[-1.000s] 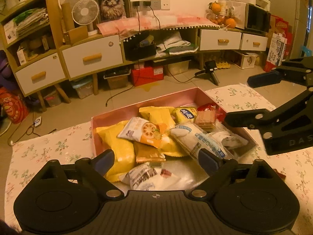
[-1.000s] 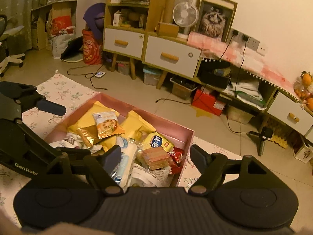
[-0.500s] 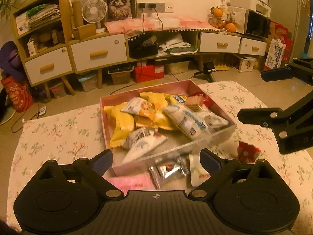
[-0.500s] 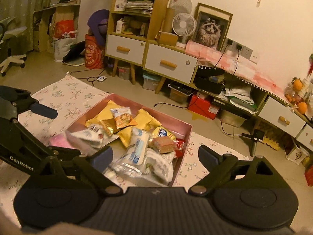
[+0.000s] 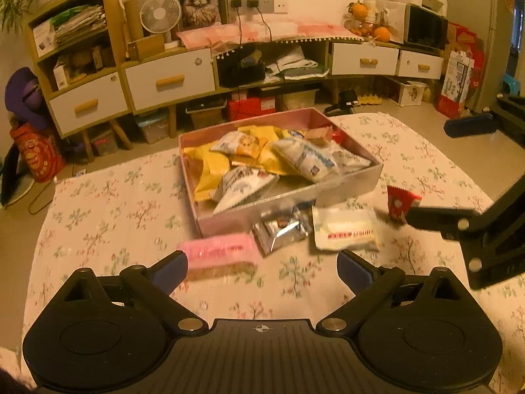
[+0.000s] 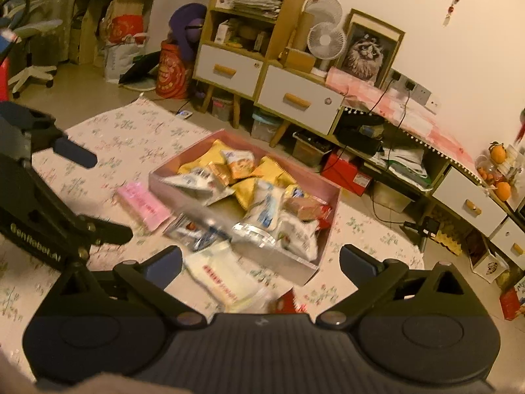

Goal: Organize snacks
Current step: 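Withdraw both tools from the box toward the pink wafer and white packet, then close the left gripper on the pink wafer packet while the right gripper closes on the white packet, then carry both packets over the pink box and open both grippers inside, then withdraw both tools toward the silver packet and red packet, then close the left gripper on the silver packet while the right gripper closes on the red packet, then carry both packets over the pink box and open both grippers inside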

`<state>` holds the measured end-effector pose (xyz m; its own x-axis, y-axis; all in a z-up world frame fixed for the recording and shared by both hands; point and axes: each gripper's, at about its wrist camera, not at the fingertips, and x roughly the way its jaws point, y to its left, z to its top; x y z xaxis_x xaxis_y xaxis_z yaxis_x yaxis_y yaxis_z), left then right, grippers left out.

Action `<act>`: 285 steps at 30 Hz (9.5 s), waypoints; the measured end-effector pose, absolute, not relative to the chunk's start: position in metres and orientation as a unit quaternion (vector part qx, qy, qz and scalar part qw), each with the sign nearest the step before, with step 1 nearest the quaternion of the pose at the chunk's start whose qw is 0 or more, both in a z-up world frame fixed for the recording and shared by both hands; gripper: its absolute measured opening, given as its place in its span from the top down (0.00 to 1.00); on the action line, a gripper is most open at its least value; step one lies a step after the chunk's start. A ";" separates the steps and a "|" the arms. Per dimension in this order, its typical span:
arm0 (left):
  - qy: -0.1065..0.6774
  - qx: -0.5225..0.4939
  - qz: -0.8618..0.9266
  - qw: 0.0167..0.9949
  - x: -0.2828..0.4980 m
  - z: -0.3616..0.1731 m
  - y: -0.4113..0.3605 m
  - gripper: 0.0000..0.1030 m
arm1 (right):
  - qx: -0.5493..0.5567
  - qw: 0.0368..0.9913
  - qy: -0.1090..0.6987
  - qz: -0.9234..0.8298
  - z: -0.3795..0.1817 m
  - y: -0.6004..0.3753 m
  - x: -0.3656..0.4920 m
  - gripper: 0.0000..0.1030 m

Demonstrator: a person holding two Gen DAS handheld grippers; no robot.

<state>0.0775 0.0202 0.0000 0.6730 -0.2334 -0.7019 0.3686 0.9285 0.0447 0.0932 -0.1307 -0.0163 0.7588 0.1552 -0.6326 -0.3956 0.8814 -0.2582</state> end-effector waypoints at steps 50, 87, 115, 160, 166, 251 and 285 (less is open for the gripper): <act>0.410 0.241 -0.366 0.800 0.182 -0.076 0.046 0.04 | -0.254 0.836 0.395 0.283 -0.095 -0.109 0.165 0.08; 0.463 0.117 -0.199 0.856 0.112 -0.076 0.029 0.16 | -0.147 0.848 0.447 0.245 -0.091 -0.117 0.125 0.52; 0.453 0.102 -0.181 0.867 0.109 -0.063 0.024 0.71 | -0.139 0.847 0.451 0.244 -0.081 -0.110 0.128 0.57; 0.400 0.053 -0.156 0.902 0.207 -0.024 -0.050 0.71 | -0.107 0.901 0.396 0.143 -0.051 -0.159 0.237 0.57; 0.398 0.054 -0.154 0.903 0.210 -0.024 -0.051 0.70 | -0.109 0.899 0.398 0.144 -0.052 -0.158 0.236 0.57; 0.366 0.010 -0.097 0.926 0.137 -0.084 -0.044 0.53 | -0.082 0.892 0.411 0.170 -0.107 -0.178 0.140 0.50; 0.378 0.021 -0.131 0.916 0.116 -0.057 -0.018 0.65 | -0.086 0.899 0.385 0.192 -0.080 -0.161 0.132 0.66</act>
